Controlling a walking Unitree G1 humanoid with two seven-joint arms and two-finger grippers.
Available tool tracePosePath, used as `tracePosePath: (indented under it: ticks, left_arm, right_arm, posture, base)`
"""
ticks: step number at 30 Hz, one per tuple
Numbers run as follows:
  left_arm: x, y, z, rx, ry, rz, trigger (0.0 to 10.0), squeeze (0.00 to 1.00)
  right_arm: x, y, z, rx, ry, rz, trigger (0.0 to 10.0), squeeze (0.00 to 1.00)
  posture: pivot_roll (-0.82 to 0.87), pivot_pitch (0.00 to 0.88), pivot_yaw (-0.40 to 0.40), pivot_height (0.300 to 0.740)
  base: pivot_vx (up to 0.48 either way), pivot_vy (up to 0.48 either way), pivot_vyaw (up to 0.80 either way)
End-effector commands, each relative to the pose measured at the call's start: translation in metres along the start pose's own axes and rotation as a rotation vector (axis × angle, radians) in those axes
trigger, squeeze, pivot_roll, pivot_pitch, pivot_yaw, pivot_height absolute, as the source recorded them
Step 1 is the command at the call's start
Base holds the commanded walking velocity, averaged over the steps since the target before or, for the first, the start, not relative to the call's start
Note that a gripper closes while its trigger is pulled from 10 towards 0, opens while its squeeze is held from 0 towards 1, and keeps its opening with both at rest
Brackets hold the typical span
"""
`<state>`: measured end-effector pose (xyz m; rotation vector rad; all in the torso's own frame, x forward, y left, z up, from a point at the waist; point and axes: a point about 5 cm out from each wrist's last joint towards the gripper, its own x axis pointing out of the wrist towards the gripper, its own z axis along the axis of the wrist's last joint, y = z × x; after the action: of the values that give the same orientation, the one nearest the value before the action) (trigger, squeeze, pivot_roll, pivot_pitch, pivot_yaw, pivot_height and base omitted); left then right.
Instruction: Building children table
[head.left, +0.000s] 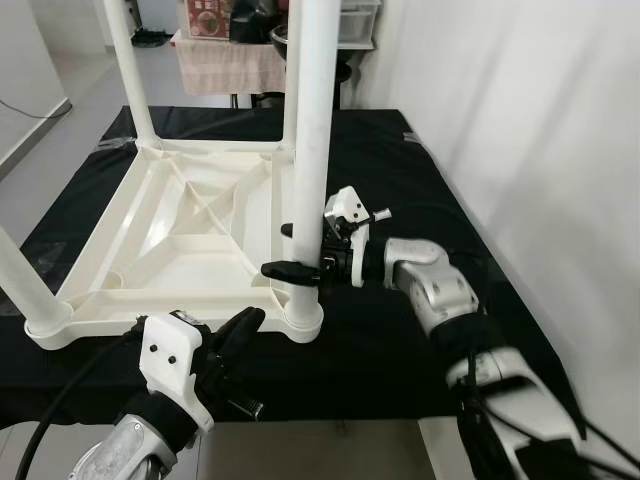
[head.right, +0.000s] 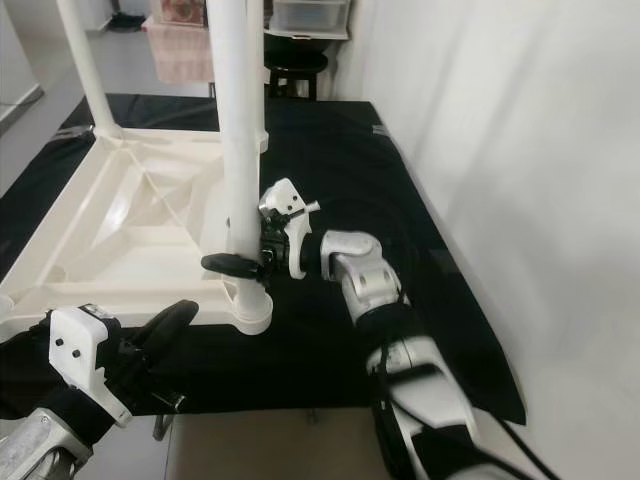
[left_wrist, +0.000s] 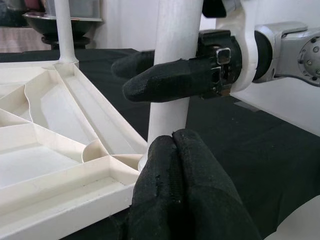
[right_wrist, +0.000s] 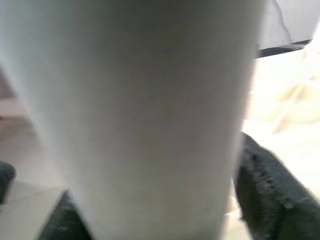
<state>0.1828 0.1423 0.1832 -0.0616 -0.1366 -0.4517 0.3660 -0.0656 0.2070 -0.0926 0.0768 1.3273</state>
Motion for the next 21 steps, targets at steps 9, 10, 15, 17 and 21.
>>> tracePosePath:
  ticks: [9,10,15,17,21]
  left_arm:
    - [-0.002,-0.004,0.003,-0.002,-0.001,-0.007,10.0,0.0]
    - [-0.002,-0.004,0.003,-0.002,-0.002,-0.007,10.0,0.0]
    - [-0.003,-0.003,0.005,0.001,-0.004,-0.006,10.0,0.0]
    - [-0.003,-0.002,0.005,0.002,-0.005,-0.006,10.0,0.0]
    - [-0.001,0.002,0.005,0.006,-0.007,-0.007,10.0,0.0]
  right_arm:
    - [-0.004,-0.009,-0.002,0.034,-0.006,-0.067,0.0,0.0]
    - [-0.006,-0.01,-0.004,0.031,-0.001,-0.085,0.0,0.0]
    - [-0.019,-0.006,-0.04,0.06,0.113,-0.58,0.0,0.0]
    - [-0.027,-0.002,-0.048,0.055,0.153,-0.8,0.0,0.0]
    - [-0.005,0.058,-0.06,0.182,0.1,-0.876,0.0,0.0]
  posture:
    - [0.09,0.1,-0.097,0.74]
    - [0.09,0.102,-0.097,0.74]
    - [0.07,0.114,-0.105,0.74]
    - [0.07,0.116,-0.103,0.74]
    - [0.05,0.1,-0.078,0.74]
  base:
    - [0.0,0.0,0.0]
    - [0.0,0.0,0.0]
    - [0.0,0.0,0.0]
    - [0.0,0.0,0.0]
    - [0.0,0.0,0.0]
